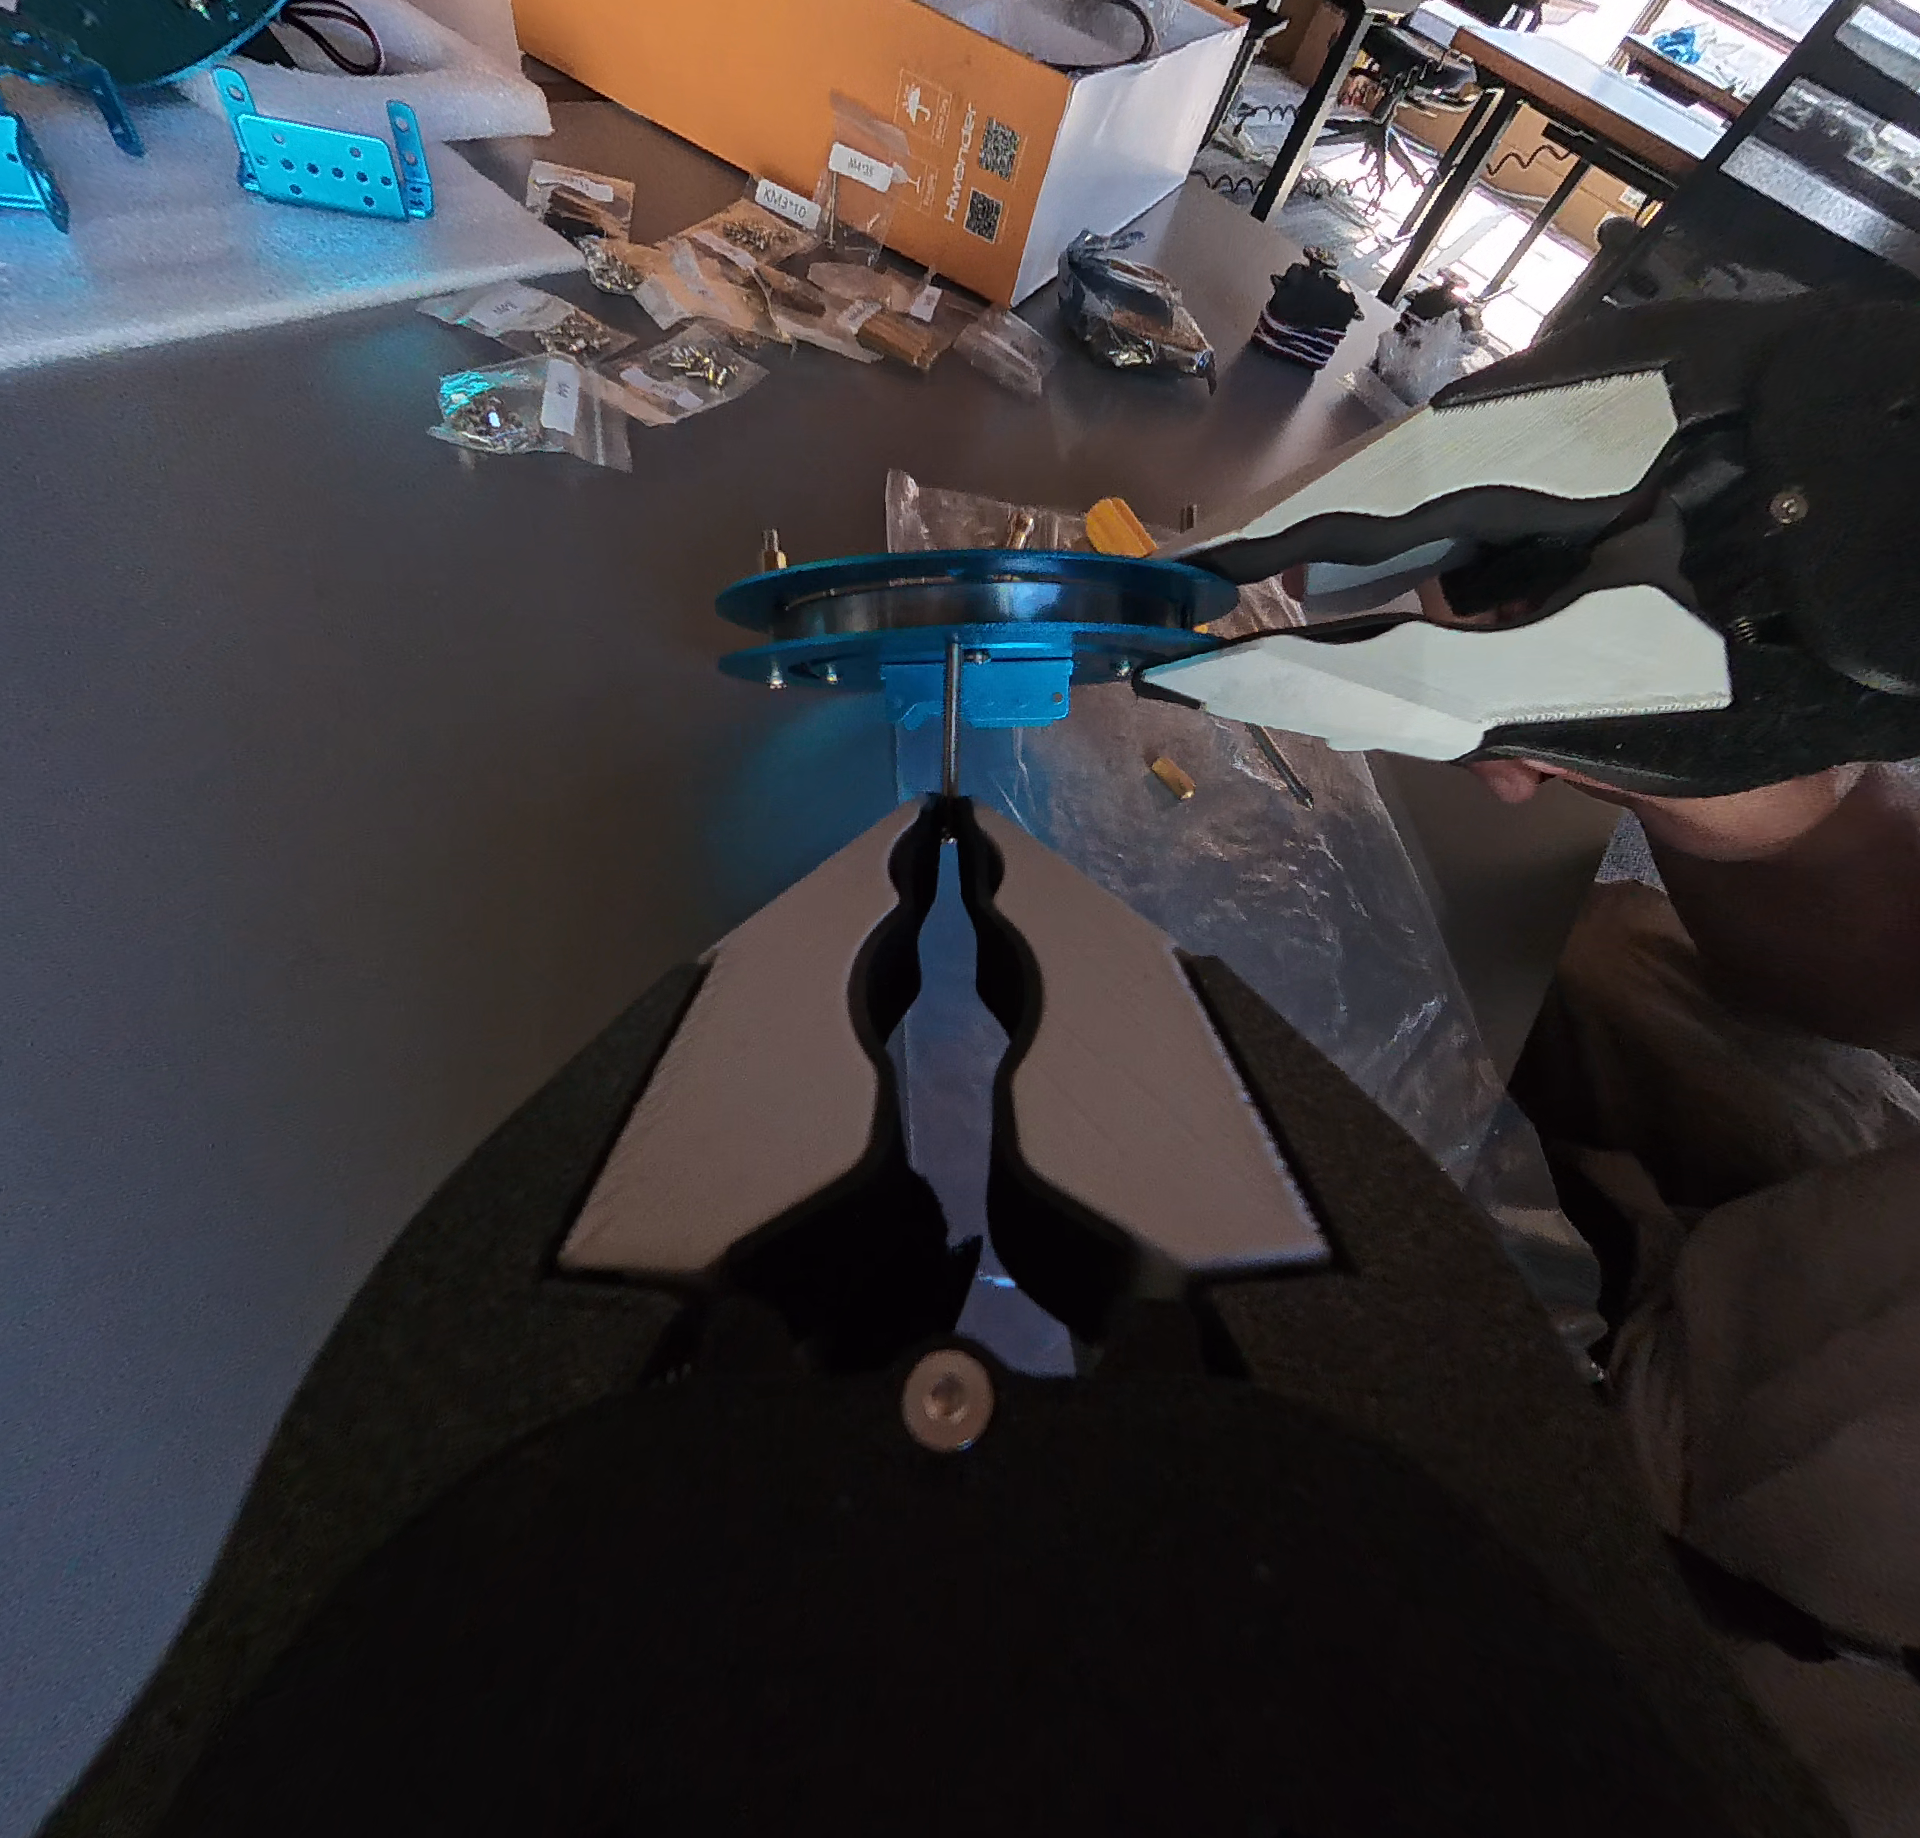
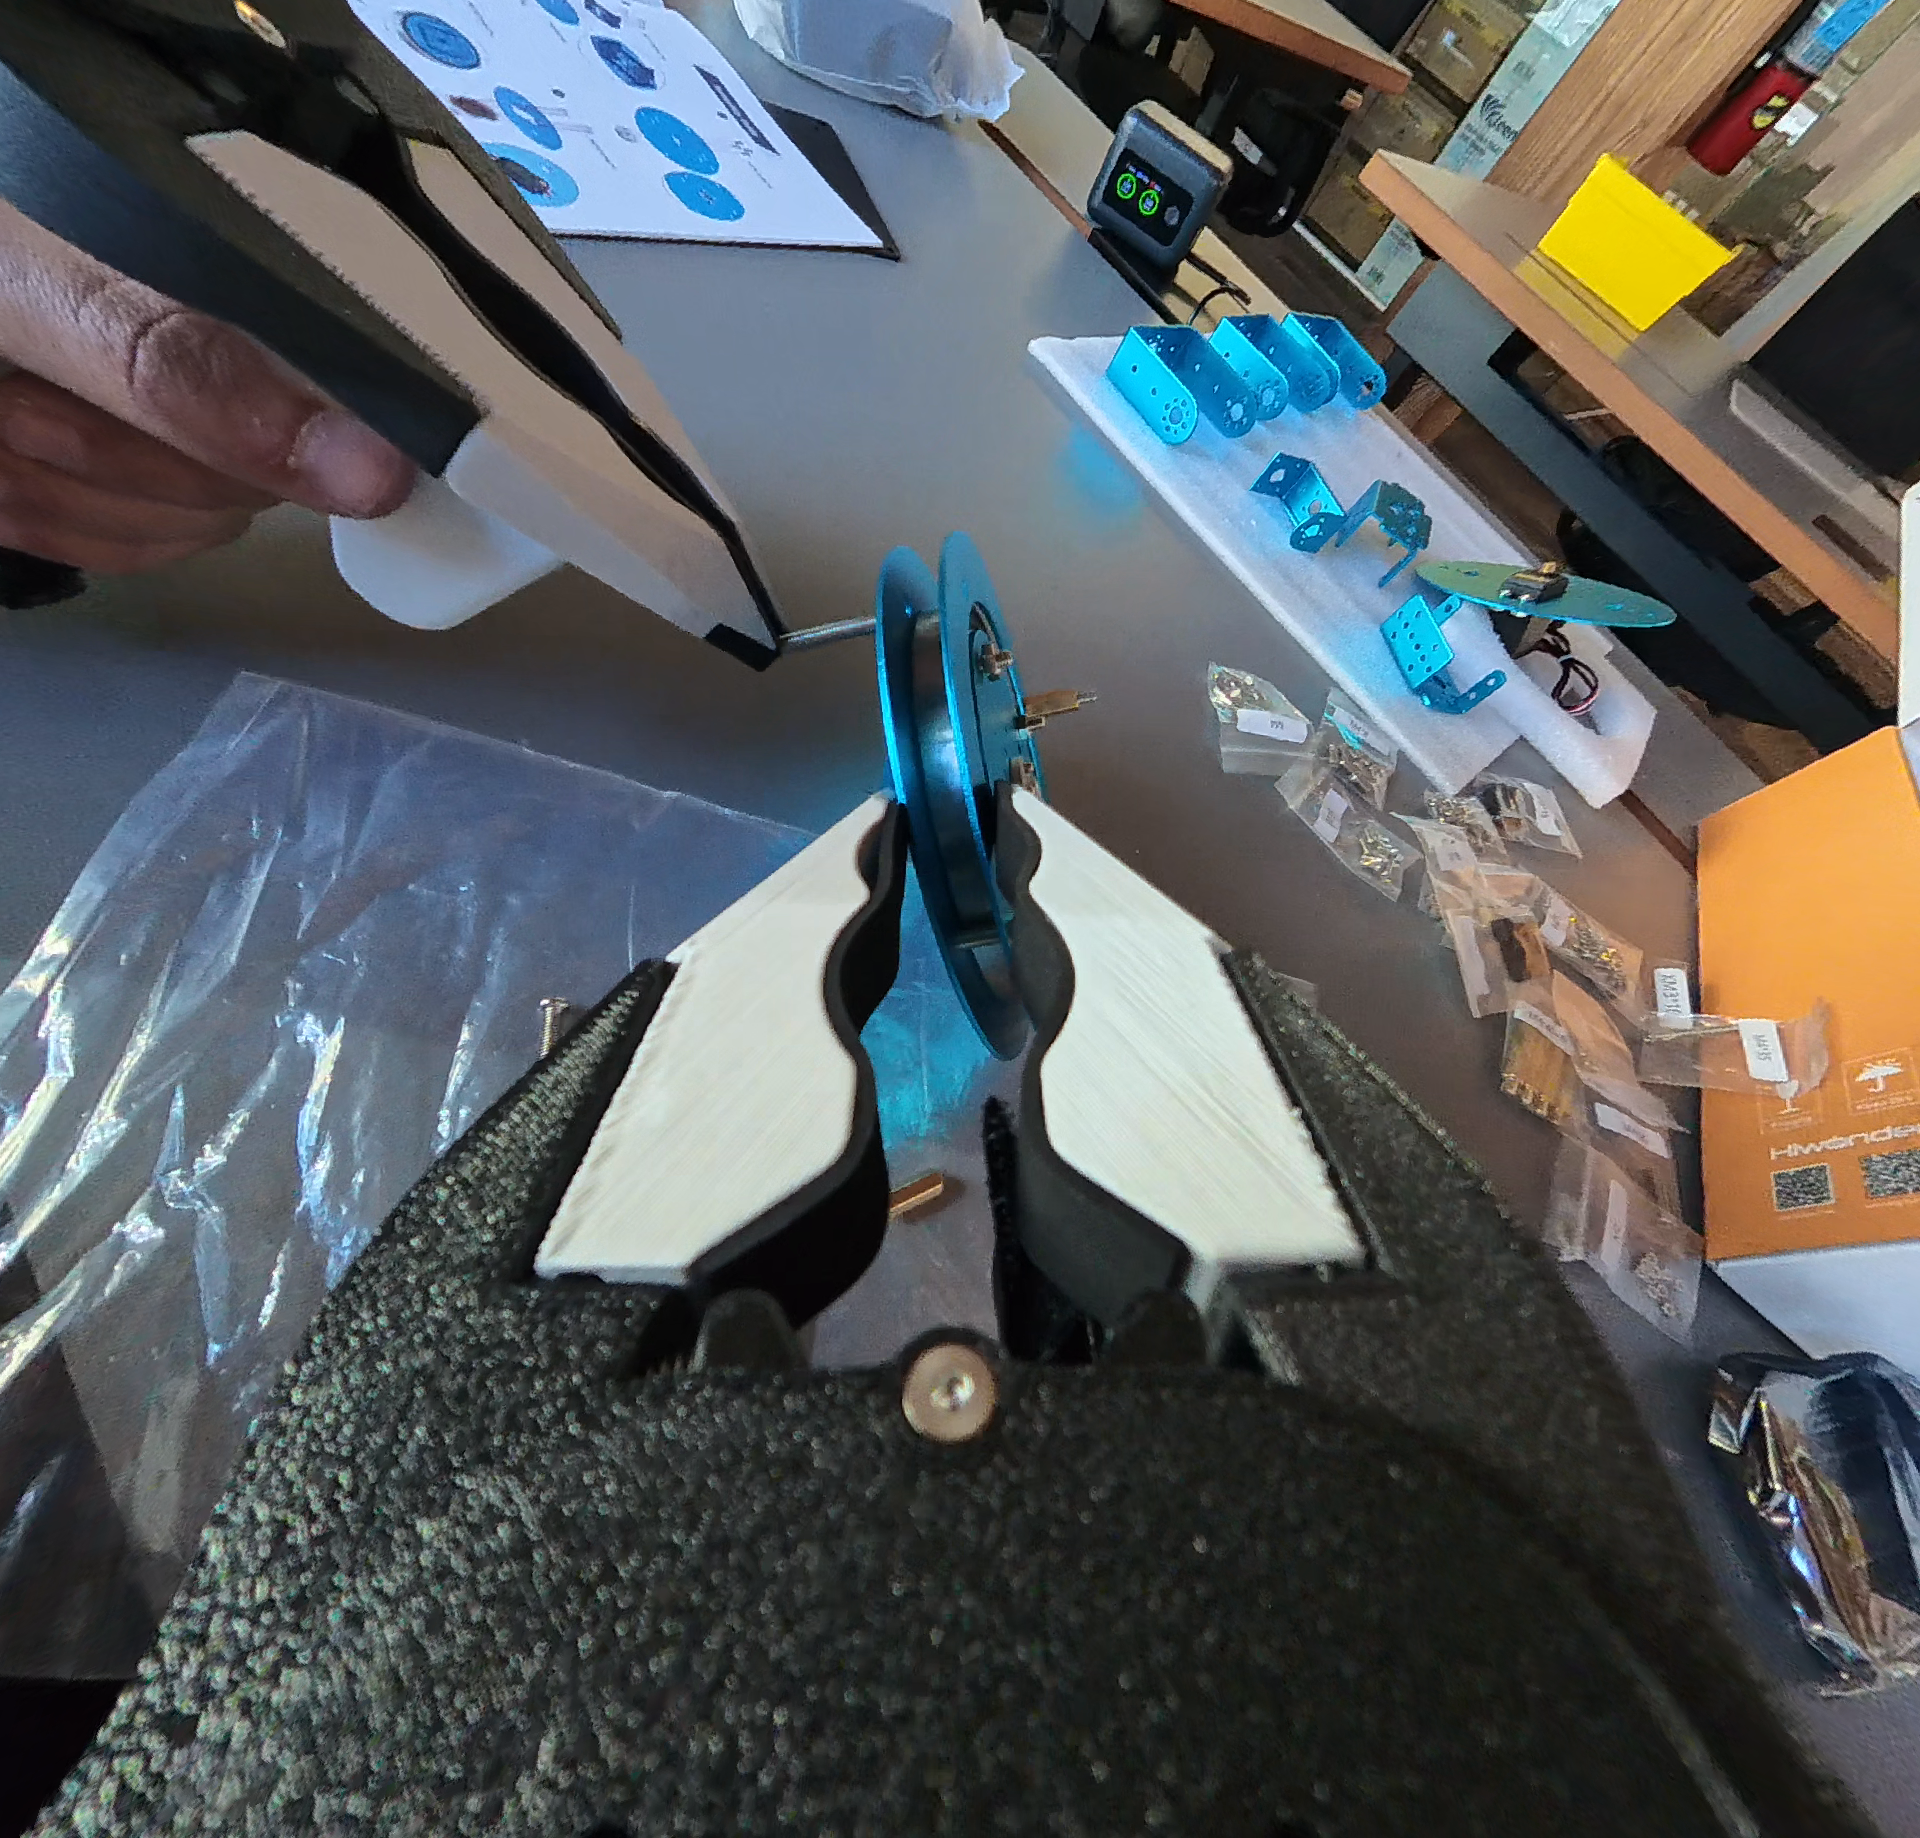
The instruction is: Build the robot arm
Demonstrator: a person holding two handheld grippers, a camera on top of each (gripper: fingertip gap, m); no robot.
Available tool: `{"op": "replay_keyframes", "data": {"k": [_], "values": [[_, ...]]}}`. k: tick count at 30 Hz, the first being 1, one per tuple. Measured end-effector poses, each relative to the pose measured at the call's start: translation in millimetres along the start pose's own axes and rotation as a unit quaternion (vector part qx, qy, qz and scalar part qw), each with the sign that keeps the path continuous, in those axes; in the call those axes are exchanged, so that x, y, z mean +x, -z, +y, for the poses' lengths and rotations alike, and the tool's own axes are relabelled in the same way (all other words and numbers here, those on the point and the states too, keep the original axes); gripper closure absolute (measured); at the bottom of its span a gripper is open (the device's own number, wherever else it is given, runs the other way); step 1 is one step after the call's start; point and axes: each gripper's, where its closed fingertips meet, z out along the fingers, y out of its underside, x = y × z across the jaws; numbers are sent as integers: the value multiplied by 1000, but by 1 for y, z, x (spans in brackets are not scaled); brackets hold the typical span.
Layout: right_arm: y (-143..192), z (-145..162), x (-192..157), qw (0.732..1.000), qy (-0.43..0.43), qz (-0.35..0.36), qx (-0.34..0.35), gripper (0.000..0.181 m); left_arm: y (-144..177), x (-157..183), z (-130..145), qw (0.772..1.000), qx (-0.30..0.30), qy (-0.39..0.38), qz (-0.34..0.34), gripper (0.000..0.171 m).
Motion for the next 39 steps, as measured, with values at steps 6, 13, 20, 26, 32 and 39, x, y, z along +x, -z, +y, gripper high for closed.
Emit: {"op": "replay_keyframes", "data": {"k": [6, 13, 20, 26, 32, 39], "values": [[-1, -1, 1, 1000, 7, 8, -2, 166, -1, -1, -2, 1000, -9, -7, 0, 170], [-1, -1, 1, 1000, 1, 5, -4, 166, -1, -2, -1, 1000, -23, -11, 2, 170], [-1, -1, 2, 1000, -6, 1, -4, 166, -2, -4, -2, 999, -33, -16, 5, 170], [-1, -1, 2, 1000, -8, -3, -6, 165, 0, -2, -3, 999, -41, -18, 7, 170], [-2, -1, 1, 1000, -15, -13, -7, 165, 1, 0, -9, 999, -36, -20, 10, 171], [-2, -1, -1, 1000, -2, -9, -10, 165, -2, -1, -11, 999, -30, -11, 16, 171]]}}
